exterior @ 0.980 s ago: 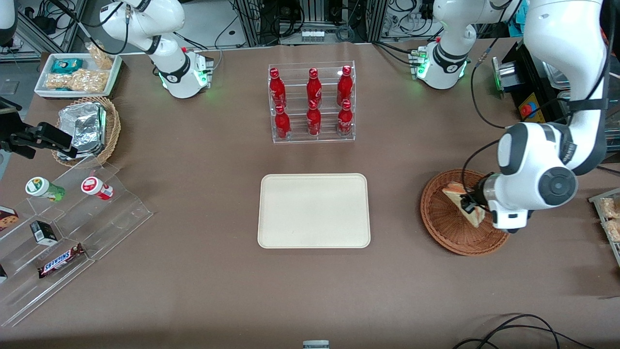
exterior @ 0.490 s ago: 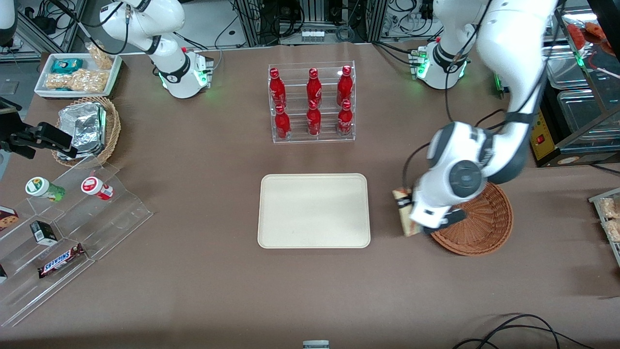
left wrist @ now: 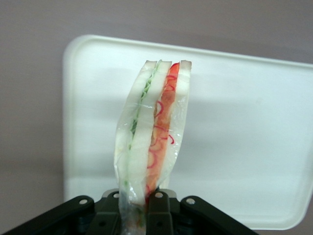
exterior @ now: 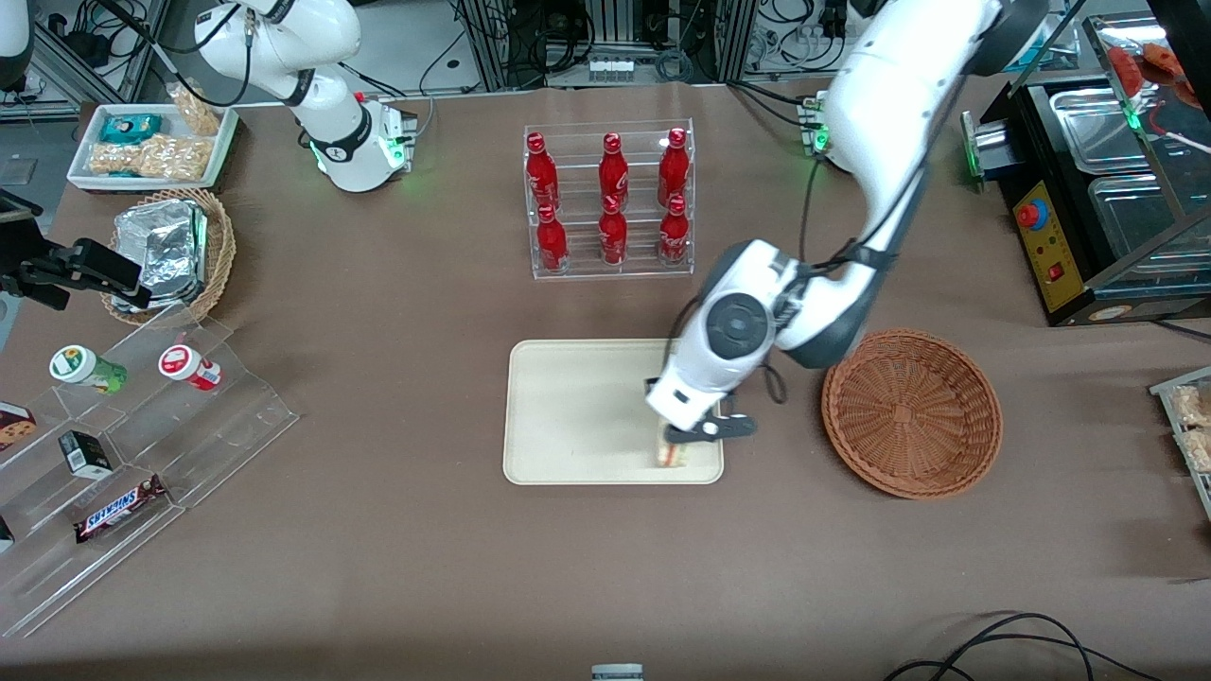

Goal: Place sandwich from basket to tray
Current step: 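Lift the sandwich and carry it over the cream tray, then lower the sandwich onto the tray and open the left gripper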

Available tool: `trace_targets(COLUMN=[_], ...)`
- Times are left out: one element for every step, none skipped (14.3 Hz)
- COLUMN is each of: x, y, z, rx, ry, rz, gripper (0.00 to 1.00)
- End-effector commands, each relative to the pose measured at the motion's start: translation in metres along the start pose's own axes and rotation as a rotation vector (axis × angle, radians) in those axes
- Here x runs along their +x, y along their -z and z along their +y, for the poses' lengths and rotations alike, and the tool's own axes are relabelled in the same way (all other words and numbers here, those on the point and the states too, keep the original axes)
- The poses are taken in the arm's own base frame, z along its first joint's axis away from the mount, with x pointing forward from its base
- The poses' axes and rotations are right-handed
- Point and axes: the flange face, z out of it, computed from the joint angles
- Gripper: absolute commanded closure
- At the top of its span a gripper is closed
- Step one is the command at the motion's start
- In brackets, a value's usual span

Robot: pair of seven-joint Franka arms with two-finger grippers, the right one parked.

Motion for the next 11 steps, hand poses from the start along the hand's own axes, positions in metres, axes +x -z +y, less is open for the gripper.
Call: trace_targets(x=[-0.015,-0.018,-0.015,-0.012,-0.009,-0.010,-0.018,-0.020,-0.020,-0.020,-0.020], y=[-0.015,-0.018,-0.023,-0.029,-0.037,-0.040,-0.042,-0.047,-0.052,-0.052,-0.052], z=[0.033,0.041,0.047,0.049,0.048,0.051,0.057,0.058,0.059,0.059,0.060], rx=[-0.020,-0.022,-0.023,-0.014,0.009,0.023,0.028,0.033,0.029,0.022,0.017], ry=[0.006,0.017,0.041,0.069,0.089,0.098,0.096,0.096,0.096,0.095,0.098], rz=[0.034,0.036,0.043,0.055,0.075,0.091,0.095,0.090,0.090,0.096,0.093], gripper=[0.93,0.92,0.92,0.92,0.91,0.91,0.91,0.89,0.86,0.83,0.64])
